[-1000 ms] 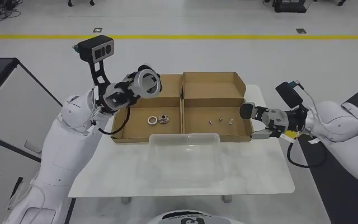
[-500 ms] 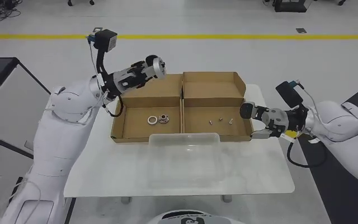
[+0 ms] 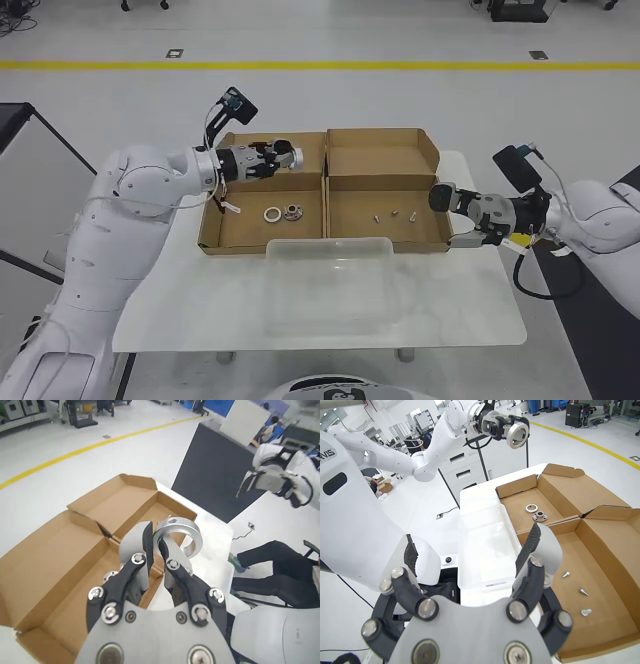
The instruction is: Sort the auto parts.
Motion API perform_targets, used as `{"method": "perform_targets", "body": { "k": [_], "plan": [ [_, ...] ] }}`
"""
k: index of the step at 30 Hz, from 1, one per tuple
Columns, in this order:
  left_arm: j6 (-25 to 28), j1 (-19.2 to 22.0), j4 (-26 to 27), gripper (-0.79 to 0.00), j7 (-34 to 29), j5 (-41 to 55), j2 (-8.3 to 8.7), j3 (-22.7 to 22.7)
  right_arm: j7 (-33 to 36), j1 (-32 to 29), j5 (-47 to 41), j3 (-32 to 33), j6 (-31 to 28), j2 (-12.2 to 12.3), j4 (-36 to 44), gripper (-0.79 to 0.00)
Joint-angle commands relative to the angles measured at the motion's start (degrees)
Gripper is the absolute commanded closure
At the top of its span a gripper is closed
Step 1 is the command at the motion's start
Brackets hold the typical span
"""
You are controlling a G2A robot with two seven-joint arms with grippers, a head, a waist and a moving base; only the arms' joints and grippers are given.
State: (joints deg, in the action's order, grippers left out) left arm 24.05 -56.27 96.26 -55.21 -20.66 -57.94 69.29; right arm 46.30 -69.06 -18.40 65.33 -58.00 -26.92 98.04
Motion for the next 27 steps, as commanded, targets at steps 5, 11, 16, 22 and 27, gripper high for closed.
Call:
{"method": "perform_targets", "body": {
  "k": [5,11,16,22,27],
  "plan": [
    [-1.2,2.8,-2.1,0.000,-3.7,-7.1,0.10,-2.2,0.0,0.0,0.1,0.0,0.0,0.0,0.0,-0.785],
    [0.0,9.0,-7.3,0.000,-6.4,-14.6,-0.74,-8.0,0.0,0.0,0.1,0.0,0.0,0.0,0.0,-0.785],
    [1.7,13.7,-13.2,0.000,-8.5,-21.1,-1.93,-14.3,0.0,0.0,0.1,0.0,0.0,0.0,0.0,-0.785],
    [2.3,16.8,-20.4,0.000,-9.2,-24.7,-3.48,-20.1,0.0,0.0,0.1,0.0,0.0,0.0,0.0,-0.785],
    [2.7,18.5,-24.5,0.000,-10.2,-28.6,-4.34,-23.3,0.0,0.0,0.1,0.0,0.0,0.0,0.0,-0.785]
  ]
}}
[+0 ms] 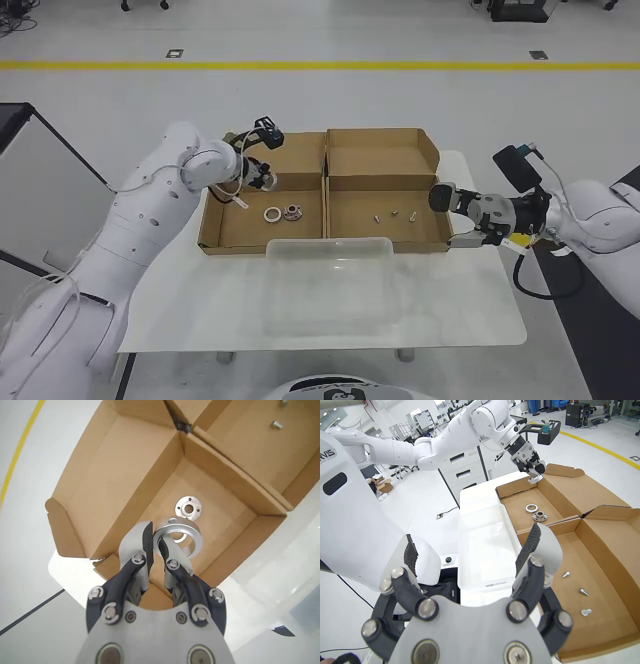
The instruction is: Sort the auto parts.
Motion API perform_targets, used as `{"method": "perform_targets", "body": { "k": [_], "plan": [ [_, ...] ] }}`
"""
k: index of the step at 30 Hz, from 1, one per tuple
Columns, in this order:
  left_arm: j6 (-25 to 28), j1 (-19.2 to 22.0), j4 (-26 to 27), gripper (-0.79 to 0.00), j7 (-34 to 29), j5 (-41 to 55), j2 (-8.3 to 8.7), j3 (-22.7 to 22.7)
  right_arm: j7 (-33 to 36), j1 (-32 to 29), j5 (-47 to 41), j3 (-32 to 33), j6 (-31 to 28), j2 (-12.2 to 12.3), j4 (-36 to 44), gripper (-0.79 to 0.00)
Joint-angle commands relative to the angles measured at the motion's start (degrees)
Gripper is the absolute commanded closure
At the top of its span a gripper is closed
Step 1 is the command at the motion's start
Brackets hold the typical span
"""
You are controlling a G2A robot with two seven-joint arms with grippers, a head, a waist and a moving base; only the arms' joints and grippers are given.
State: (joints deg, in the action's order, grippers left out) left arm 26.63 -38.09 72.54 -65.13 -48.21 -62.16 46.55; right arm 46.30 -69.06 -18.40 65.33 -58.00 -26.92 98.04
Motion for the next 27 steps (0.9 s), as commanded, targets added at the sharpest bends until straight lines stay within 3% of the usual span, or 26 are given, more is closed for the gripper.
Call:
{"method": "perform_targets", "body": {
  "k": [1,16,27],
  "plan": [
    [0.2,0.5,-1.7,0.000,0.0,-1.0,-0.32,-1.0,0.0,0.0,0.1,0.0,0.0,0.0,0.0,-0.785],
    [0.2,4.4,-13.3,0.000,-1.9,-3.0,-3.85,-8.1,0.0,0.0,0.1,0.0,0.0,0.0,0.0,-0.785],
    [-0.2,4.3,-13.3,0.000,-0.9,-2.6,-4.07,-8.1,0.0,0.0,0.1,0.0,0.0,0.0,0.0,-0.785]
  ]
}}
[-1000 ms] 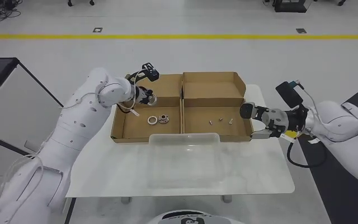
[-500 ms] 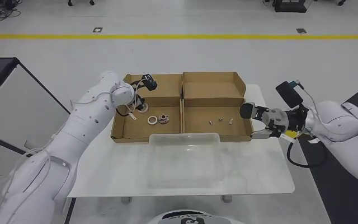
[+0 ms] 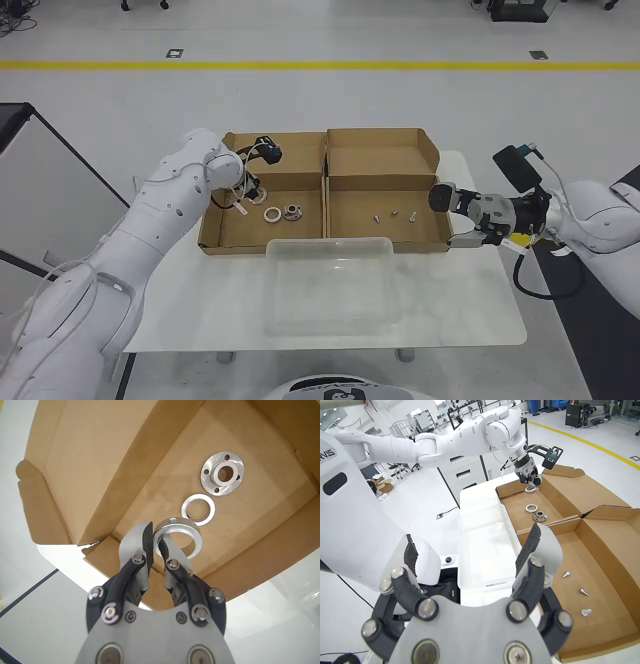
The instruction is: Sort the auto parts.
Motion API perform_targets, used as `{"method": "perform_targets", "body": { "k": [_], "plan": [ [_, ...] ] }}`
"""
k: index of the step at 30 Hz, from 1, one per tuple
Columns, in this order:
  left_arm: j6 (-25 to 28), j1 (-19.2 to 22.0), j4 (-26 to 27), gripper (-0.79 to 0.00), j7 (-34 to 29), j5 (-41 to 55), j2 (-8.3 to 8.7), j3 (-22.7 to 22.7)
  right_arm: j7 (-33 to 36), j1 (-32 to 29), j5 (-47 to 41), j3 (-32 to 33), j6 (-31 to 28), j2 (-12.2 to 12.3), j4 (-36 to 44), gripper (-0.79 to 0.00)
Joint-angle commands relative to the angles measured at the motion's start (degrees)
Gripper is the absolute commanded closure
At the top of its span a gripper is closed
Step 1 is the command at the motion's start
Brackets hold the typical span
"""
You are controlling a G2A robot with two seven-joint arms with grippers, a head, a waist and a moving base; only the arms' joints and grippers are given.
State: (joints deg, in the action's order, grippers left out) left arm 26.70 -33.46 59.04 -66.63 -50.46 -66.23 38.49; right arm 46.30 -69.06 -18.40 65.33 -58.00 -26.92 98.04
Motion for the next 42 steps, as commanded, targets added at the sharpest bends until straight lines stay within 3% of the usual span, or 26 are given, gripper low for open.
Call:
{"method": "perform_targets", "body": {
  "k": [1,8,30,33,36,37,38,41,42],
  "plan": [
    [-0.6,-0.8,0.3,0.000,1.3,-0.8,0.02,-0.1,0.0,0.0,0.1,0.0,0.0,0.0,0.0,-0.785],
    [-2.1,-1.1,-3.9,0.000,0.5,-5.0,-0.85,-2.6,0.0,0.0,0.1,0.0,0.0,0.0,0.0,-0.785],
    [-2.2,2.3,-18.4,-0.018,5.4,-6.7,-7.36,-8.4,0.0,0.0,0.1,0.0,0.0,0.0,0.0,-0.785],
    [-1.8,2.6,-20.0,-0.188,5.6,-6.8,-7.98,-8.7,0.0,0.0,0.1,0.0,0.0,0.0,0.0,-0.785],
    [-1.5,2.8,-21.3,-0.243,5.8,-6.7,-8.50,-8.9,0.0,0.0,0.1,0.0,0.0,0.0,0.0,-0.785],
    [-1.4,2.9,-21.7,-0.302,5.9,-6.7,-8.65,-8.9,0.0,0.0,0.1,0.0,0.0,0.0,0.0,-0.785],
    [-1.3,3.0,-22.1,-0.372,6.0,-6.6,-8.79,-8.9,0.0,0.0,0.1,0.0,0.0,0.0,0.0,-0.785],
    [-1.1,3.5,-22.9,-0.720,6.5,-6.1,-9.08,-8.5,0.0,0.0,0.1,0.0,0.0,0.0,0.0,-0.785],
    [-1.0,3.6,-23.1,-0.773,6.6,-6.0,-9.11,-8.3,0.0,0.0,0.1,0.0,0.0,0.0,0.0,-0.785]
  ]
}}
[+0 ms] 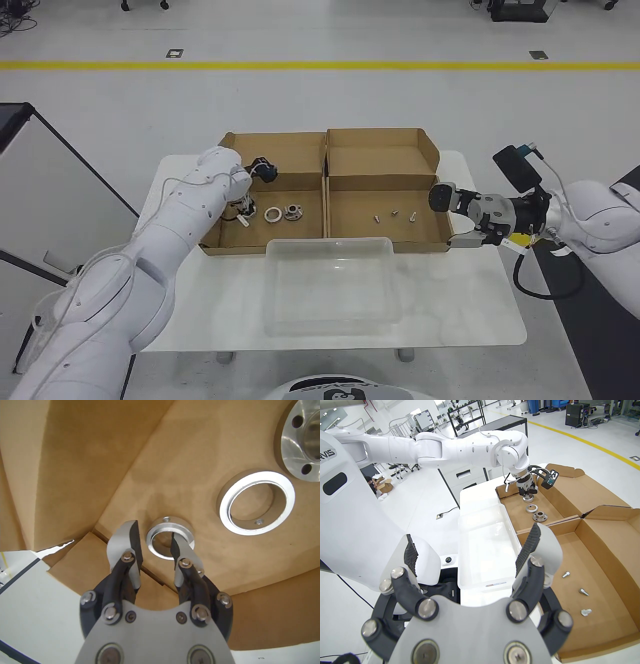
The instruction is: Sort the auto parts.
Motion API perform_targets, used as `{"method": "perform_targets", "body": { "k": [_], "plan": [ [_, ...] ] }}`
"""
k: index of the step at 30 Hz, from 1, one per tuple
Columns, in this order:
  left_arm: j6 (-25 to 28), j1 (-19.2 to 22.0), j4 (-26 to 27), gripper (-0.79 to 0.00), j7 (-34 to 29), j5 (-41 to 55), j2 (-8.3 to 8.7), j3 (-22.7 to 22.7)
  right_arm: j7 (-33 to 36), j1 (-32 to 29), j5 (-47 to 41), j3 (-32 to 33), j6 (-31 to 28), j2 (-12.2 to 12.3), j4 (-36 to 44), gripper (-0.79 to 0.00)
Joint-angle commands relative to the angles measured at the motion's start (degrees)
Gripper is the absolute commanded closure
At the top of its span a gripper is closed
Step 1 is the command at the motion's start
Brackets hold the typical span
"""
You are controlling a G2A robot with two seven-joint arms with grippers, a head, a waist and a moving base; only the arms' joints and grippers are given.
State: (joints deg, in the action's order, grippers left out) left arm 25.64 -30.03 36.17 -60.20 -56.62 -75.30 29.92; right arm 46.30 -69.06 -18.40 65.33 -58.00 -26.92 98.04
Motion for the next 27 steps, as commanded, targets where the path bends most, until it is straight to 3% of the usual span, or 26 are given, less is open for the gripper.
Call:
{"method": "perform_targets", "body": {
  "k": [1,9,15,20,27],
  "plan": [
    [0.0,0.4,-0.4,-0.785,0.3,0.3,-0.05,0.4,0.0,0.0,0.1,0.0,0.0,0.0,0.0,-0.785],
    [-0.6,1.1,1.2,-0.785,0.7,-0.1,0.91,2.6,0.0,0.0,0.1,0.0,0.0,0.0,0.0,-0.785],
    [-2.0,0.5,8.4,-0.785,-0.1,-0.7,3.55,6.9,0.0,0.0,0.1,0.0,0.0,0.0,0.0,-0.785],
    [1.7,-4.7,23.0,-0.785,-0.4,3.6,7.77,15.1,0.0,0.0,0.1,0.0,0.0,0.0,0.0,-0.785],
    [12.0,-22.1,51.8,-0.785,-1.8,12.2,14.74,32.6,0.0,0.0,0.1,0.0,0.0,0.0,0.0,-0.785]
  ]
}}
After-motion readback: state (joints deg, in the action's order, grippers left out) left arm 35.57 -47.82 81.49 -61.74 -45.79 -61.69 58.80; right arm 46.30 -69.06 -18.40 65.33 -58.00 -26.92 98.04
